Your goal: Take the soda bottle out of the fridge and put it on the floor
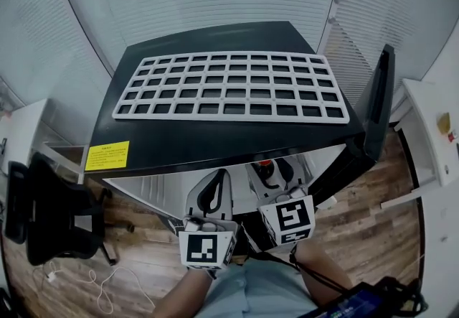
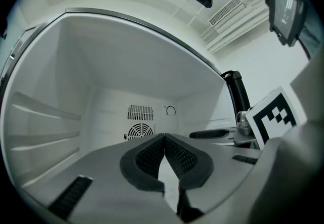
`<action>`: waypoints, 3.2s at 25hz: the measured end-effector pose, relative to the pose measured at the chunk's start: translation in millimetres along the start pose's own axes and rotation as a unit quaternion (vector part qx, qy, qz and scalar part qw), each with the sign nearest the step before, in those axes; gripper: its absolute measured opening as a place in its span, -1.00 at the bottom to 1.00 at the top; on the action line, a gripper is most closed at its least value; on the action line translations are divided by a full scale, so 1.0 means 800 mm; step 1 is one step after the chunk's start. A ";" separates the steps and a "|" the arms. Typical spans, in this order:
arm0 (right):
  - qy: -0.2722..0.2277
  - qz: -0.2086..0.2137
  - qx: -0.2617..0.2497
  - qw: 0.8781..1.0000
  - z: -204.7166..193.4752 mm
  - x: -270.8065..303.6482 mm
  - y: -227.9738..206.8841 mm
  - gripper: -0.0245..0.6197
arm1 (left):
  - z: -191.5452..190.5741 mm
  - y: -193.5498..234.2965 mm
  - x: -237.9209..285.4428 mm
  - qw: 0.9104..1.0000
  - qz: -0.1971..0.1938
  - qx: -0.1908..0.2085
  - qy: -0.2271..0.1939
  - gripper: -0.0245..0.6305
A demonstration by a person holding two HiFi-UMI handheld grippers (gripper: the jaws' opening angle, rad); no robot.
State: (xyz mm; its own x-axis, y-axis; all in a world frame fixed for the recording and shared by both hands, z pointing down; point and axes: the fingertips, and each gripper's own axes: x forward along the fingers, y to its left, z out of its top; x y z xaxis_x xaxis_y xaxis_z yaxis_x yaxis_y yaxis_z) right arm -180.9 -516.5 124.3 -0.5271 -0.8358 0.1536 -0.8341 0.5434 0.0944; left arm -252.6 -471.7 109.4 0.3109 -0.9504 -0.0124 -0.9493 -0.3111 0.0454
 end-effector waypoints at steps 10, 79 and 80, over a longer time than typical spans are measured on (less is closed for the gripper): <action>0.015 0.014 -0.007 1.000 -0.010 0.022 -0.003 -0.30 | -0.007 0.015 0.004 1.000 0.024 -0.001 0.006 -0.87; 0.036 -0.148 0.037 0.988 0.000 -0.170 0.088 -0.51 | -0.009 -0.060 -0.109 0.981 -0.195 -0.003 0.014 -0.87; 0.032 -0.154 0.035 0.987 -0.002 -0.178 0.087 -0.51 | -0.010 -0.067 -0.111 0.979 -0.204 -0.002 0.015 -0.87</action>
State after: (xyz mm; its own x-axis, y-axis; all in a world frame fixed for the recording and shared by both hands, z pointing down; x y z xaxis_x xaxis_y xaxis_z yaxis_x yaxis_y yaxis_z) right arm -163.3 -359.3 110.3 -0.2367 -0.9527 0.1907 -0.9636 0.2553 0.0794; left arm -228.7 -370.4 115.8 0.6648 -0.7471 -0.0017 -0.7462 -0.6641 0.0467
